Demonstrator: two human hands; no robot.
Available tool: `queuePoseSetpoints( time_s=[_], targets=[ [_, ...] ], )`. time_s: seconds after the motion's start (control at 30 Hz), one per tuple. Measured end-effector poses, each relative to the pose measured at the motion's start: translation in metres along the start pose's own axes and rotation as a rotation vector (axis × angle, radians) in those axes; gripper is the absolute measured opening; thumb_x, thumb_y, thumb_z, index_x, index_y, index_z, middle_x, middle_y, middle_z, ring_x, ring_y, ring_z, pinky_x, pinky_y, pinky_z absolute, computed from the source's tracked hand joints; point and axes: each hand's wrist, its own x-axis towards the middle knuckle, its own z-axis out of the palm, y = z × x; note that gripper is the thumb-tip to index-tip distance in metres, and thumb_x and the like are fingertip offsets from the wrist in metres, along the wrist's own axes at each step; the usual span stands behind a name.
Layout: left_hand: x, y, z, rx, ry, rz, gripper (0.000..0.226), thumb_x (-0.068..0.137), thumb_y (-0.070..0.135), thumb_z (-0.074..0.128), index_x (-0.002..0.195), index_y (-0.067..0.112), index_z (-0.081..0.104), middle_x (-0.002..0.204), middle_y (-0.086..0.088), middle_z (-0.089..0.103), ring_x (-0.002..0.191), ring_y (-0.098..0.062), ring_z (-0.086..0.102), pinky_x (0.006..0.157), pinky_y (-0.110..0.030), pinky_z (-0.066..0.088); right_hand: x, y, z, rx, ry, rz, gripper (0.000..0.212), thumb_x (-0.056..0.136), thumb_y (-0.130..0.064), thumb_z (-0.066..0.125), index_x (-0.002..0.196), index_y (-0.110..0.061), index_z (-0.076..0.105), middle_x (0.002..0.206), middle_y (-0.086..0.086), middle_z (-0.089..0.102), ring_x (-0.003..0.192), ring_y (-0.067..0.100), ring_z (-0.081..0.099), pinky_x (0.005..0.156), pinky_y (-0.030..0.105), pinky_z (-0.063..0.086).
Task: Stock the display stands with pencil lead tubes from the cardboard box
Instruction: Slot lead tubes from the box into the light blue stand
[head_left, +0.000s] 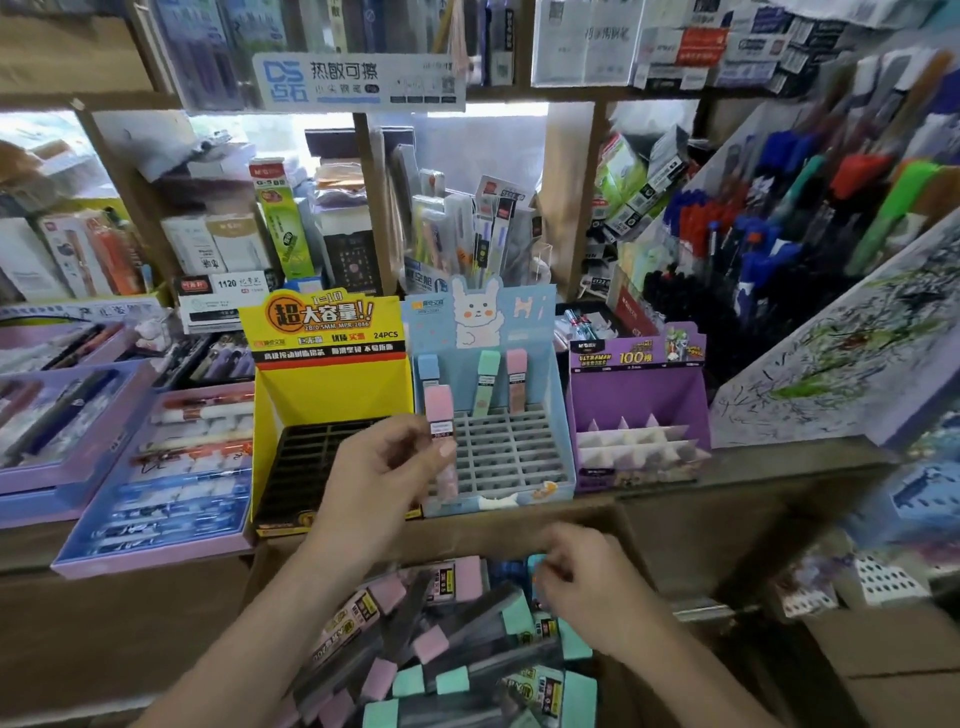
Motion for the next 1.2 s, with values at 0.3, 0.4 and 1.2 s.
queuePoseSetpoints(
  time_s=[0.3, 0.4, 1.2],
  targets=[
    [0.070, 0.007, 0.058, 0.145, -0.055, 0.002, 0.009, 0.097, 0.010, 0.068, 0.094, 0.017, 0.072, 0.078, 0.012, 0.079, 0.076, -0.003, 0.076, 0.070, -0.022, 0.062, 0.018, 0.026, 0.003, -0.076, -0.142, 0.143, 0.030, 0.100, -0.029, 0.062, 0.129, -0.028, 0.058, 0.126, 0.000, 0.060, 0.091, 0.012, 0.063, 0.078, 0.028, 0.055],
    [0.080, 0.010, 0.074, 0.190, -0.008, 0.014, 0.013, 0.095, 0.013, 0.071, 0.101, 0.023, 0.068, 0.081, 0.010, 0.077, 0.080, -0.005, 0.074, 0.073, -0.022, 0.060, 0.015, 0.028, 0.003, -0.073, -0.129, 0.128, 0.029, 0.101, -0.029, 0.060, 0.130, -0.029, 0.057, 0.121, 0.002, 0.063, 0.090, 0.011, 0.067, 0.079, 0.031, 0.059],
    [0.105, 0.010, 0.097, 0.835, -0.001, 0.146, 0.014, 0.096, 0.025, 0.069, 0.102, 0.015, 0.063, 0.092, -0.008, 0.076, 0.089, -0.031, 0.070, 0.078, -0.048, 0.058, 0.012, 0.032, 0.001, -0.065, -0.139, 0.070, 0.030, 0.102, -0.032, 0.057, 0.132, -0.030, 0.054, 0.131, -0.002, 0.054, 0.099, 0.011, 0.061, 0.084, 0.029, 0.054]
  ],
)
